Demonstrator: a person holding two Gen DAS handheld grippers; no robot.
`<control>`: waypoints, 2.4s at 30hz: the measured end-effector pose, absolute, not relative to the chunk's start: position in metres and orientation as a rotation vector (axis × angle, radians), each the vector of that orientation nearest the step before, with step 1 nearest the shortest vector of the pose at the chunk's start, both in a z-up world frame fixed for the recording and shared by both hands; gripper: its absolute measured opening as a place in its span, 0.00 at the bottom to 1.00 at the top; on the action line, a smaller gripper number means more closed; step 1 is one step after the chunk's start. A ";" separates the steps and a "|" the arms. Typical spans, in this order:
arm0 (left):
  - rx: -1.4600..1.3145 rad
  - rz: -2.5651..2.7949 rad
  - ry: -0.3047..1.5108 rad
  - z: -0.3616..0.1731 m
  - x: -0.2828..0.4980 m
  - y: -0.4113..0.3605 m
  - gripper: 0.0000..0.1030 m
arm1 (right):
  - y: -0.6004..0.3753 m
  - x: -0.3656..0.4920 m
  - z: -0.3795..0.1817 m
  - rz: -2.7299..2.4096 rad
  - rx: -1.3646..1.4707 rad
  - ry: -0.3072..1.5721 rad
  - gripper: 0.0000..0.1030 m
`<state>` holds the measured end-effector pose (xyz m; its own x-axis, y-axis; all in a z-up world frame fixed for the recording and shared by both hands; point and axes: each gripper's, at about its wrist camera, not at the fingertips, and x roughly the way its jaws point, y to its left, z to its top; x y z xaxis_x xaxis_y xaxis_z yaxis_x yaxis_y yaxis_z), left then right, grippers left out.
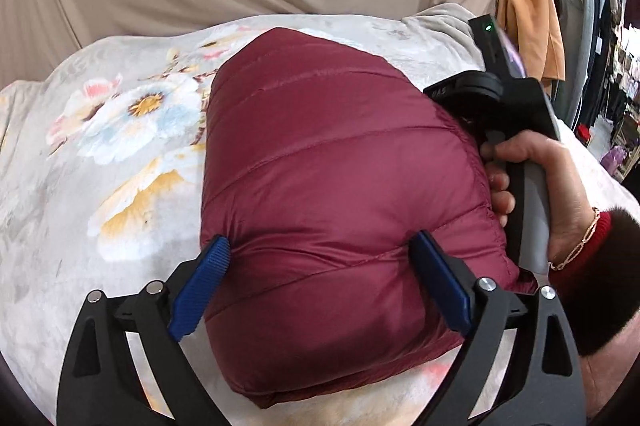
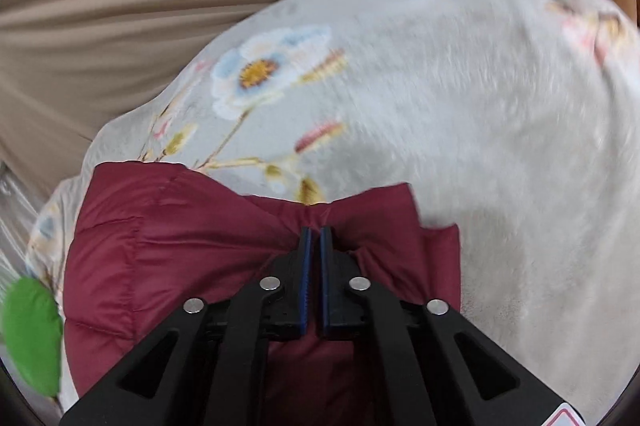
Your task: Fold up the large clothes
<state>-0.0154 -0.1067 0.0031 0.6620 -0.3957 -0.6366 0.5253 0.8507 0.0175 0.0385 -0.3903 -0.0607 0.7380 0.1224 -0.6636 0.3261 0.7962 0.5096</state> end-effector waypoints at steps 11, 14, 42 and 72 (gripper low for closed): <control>0.089 -0.556 0.677 0.038 -0.011 -0.066 0.88 | -0.360 -0.041 0.021 -0.061 0.460 0.677 0.11; 0.081 -0.546 0.640 0.051 -0.011 -0.061 0.88 | -0.329 -0.090 0.029 0.014 0.349 0.720 0.11; 0.184 -0.483 0.730 -0.003 -0.014 -0.092 0.91 | -0.324 -0.155 -0.039 -0.033 0.488 0.773 0.01; -0.006 -0.598 0.921 -0.001 0.050 -0.087 0.96 | -0.340 -0.111 -0.058 0.060 0.715 0.814 0.75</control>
